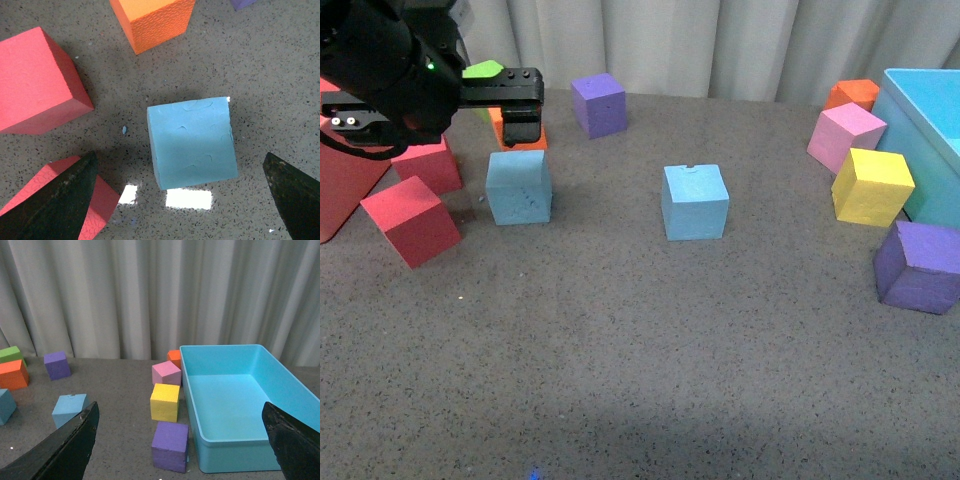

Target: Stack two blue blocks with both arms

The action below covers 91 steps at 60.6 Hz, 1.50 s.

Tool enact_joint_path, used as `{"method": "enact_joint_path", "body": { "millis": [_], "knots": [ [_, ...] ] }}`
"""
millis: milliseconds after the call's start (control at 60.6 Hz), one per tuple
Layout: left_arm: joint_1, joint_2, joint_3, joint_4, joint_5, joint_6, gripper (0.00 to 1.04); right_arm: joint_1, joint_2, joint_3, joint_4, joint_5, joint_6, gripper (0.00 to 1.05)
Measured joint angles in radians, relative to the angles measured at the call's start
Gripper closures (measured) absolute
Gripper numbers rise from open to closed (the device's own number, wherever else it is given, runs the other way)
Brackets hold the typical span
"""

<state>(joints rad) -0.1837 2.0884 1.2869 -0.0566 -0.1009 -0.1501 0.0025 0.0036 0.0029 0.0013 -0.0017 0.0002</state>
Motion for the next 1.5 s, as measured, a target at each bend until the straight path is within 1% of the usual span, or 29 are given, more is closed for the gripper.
{"method": "enact_joint_path", "body": {
  "millis": [198,264,462,660,693,726,776,858,908,974,1073,1189,1354,1502],
  "knots": [
    [-0.004,0.074,0.09,-0.077,0.024,-0.021,0.07,0.0,0.0,0.0,0.0,0.0,0.0,0.1],
    [-0.008,0.093,0.103,-0.085,0.003,-0.017,0.07,0.0,0.0,0.0,0.0,0.0,0.0,0.1],
    [-0.013,0.151,0.142,-0.121,0.021,-0.046,0.07,0.0,0.0,0.0,0.0,0.0,0.0,0.1],
    [-0.015,0.22,0.213,-0.165,0.021,-0.061,0.07,0.0,0.0,0.0,0.0,0.0,0.0,0.1],
    [-0.016,0.231,0.225,-0.175,0.008,-0.06,0.07,0.0,0.0,0.0,0.0,0.0,0.0,0.1],
    [-0.016,0.238,0.232,-0.182,0.002,-0.058,0.1,0.0,0.0,0.0,0.0,0.0,0.0,0.1],
    [-0.018,0.246,0.238,-0.188,-0.001,-0.058,0.19,0.0,0.0,0.0,0.0,0.0,0.0,0.1],
    [-0.02,0.25,0.241,-0.191,-0.001,-0.06,0.3,0.0,0.0,0.0,0.0,0.0,0.0,0.1],
    [-0.024,0.249,0.241,-0.192,0.0,-0.061,0.4,0.0,0.0,0.0,0.0,0.0,0.0,0.1],
    [-0.031,0.245,0.239,-0.19,0.0,-0.063,0.48,0.0,0.0,0.0,0.0,0.0,0.0,0.1],
    [-0.05,0.219,0.217,-0.185,0.0,-0.068,0.52,0.0,0.0,0.0,0.0,0.0,0.0,0.1],
    [-0.088,0.168,0.189,-0.182,-0.002,-0.082,0.54,0.0,0.0,0.0,0.0,0.0,0.0,0.1],
    [-0.181,0.081,0.182,-0.18,-0.018,-0.097,0.56,0.0,0.0,0.0,0.0,0.0,0.0,0.1],
    [-0.28,0.058,0.227,-0.22,-0.051,-0.12,0.57,0.0,0.0,0.0,0.0,0.0,0.0,0.1]
  ]
}}
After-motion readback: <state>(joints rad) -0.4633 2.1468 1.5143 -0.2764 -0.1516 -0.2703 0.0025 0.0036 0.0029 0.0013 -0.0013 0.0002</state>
